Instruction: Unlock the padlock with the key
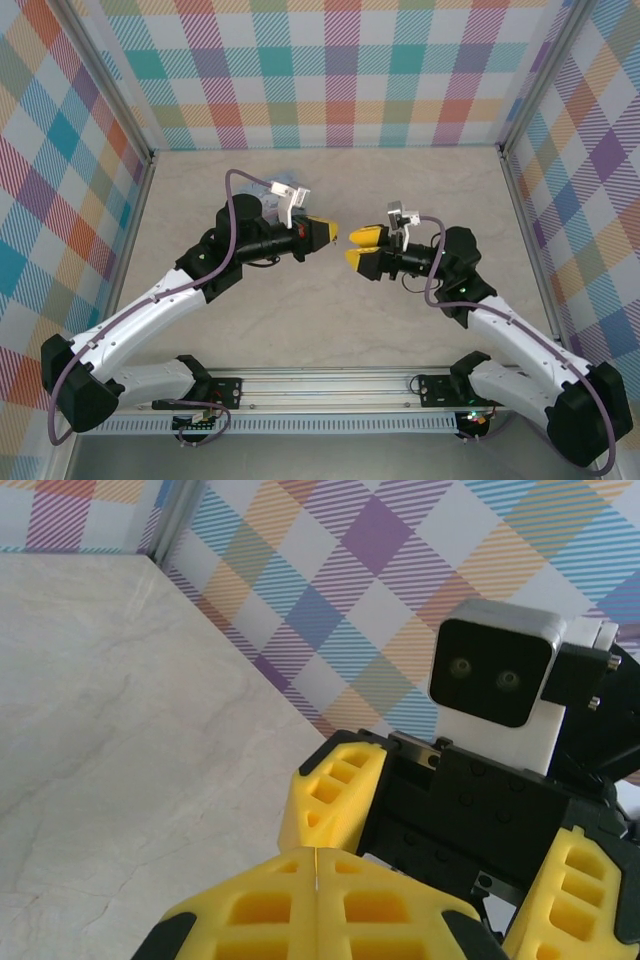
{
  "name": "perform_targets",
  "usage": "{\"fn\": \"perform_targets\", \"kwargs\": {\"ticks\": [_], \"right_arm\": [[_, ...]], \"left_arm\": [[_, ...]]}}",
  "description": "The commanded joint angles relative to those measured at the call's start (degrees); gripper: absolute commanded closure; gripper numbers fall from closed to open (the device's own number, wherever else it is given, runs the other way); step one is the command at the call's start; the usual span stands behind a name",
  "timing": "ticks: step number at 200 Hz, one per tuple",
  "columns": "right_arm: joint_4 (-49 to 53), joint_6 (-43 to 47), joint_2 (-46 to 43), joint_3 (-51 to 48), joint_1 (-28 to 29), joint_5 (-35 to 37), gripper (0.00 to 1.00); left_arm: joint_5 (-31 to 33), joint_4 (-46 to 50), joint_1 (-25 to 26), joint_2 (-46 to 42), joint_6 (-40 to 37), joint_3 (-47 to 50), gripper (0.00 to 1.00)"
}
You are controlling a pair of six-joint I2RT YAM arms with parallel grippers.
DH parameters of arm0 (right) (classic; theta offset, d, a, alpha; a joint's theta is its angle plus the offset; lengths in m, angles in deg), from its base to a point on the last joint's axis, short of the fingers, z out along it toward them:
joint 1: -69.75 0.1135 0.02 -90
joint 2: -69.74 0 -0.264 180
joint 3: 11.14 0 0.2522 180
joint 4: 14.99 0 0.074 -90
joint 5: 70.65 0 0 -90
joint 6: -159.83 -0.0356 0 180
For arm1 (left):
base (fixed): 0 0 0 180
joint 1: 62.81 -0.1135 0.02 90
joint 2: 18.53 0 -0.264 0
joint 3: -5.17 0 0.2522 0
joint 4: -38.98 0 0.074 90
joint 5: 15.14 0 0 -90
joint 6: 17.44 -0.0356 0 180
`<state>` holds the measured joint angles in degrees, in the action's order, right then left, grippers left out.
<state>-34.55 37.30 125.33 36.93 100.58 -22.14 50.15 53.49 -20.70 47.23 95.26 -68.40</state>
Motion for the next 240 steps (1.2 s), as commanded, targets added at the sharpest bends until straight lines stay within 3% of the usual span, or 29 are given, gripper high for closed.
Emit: {"fn": "perform_targets", "kwargs": {"ticks": [1, 102, 240], "right_arm": [[-6.3, -1.5, 1.5, 2.8, 0.7, -3.4, 0.3], [-6.1, -0.9, 7.2, 6.0, 3.0, -3.9, 0.38], [-4.7, -1.0, 7.1, 5.9, 3.2, -2.6, 0.83]], "left_arm": [[-2.1, -2.7, 0.3, -0.9, -0.5, 0.1, 1.0], [-2.1, -3.6, 0.3, -0.1, 0.9, 0.5, 1.0], [-0.9, -3.4, 0.3, -0.2, 0.9, 1.3, 1.0]]}}
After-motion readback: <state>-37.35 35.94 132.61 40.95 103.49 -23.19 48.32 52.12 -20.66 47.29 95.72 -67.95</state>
